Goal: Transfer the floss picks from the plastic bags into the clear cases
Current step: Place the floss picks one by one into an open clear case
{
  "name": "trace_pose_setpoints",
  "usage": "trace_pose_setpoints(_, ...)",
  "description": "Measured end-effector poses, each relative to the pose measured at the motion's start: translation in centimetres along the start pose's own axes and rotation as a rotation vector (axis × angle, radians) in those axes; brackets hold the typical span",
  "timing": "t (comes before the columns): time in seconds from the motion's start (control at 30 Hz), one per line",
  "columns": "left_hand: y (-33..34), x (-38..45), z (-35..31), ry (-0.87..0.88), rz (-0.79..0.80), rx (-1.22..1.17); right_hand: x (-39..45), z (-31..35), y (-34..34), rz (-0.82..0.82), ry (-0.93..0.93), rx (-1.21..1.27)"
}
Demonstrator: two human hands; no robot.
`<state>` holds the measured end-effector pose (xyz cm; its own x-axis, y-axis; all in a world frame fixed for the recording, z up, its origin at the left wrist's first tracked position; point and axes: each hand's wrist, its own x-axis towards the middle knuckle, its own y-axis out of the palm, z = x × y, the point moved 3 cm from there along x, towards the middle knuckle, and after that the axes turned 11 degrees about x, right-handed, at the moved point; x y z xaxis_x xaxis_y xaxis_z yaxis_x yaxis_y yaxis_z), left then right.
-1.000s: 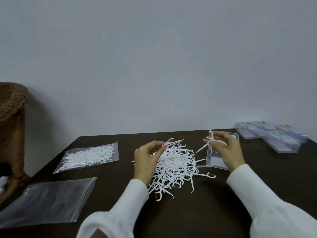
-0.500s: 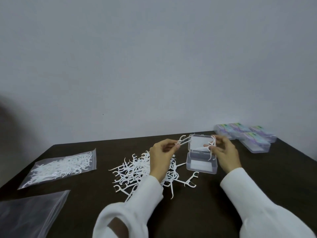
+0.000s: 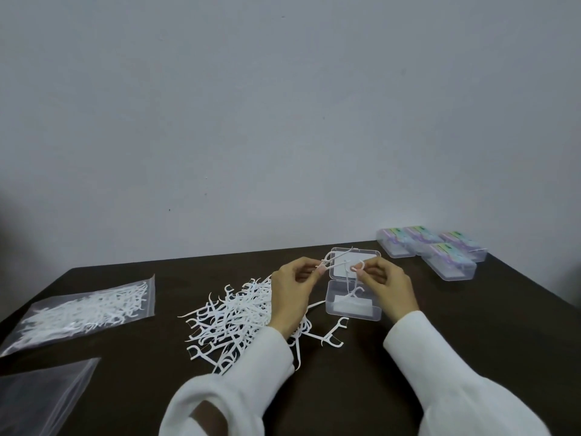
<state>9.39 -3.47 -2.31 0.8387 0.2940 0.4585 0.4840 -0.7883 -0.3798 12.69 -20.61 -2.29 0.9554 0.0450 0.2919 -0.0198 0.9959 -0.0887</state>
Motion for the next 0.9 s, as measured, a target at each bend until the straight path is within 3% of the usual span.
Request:
trace_pose_setpoints(0.2,0.2,0.2,0.7,-0.026,-0.001,0.006,0.4,-0.3,-0.9,-0.062,-0.013,-0.07)
trace_pose_setpoints(0.4,0.3,0.2,0.7,-0.038,-0.002,-0.038,0.0,-0.3,-0.8,-0.075,-0.106,-0.314)
trace_pose_setpoints(0.73,0.8,-0.1,-0.1,-0.006,0.063,-0.092,0.1,-0.7,0.2,0.074,-0.087,-0.36)
trace_pose_setpoints(0.9,0.7,-0.1,-0.2,-0.041,0.072,-0.133,0.0,-0.1,0.2,0.12,-0.105,-0.174)
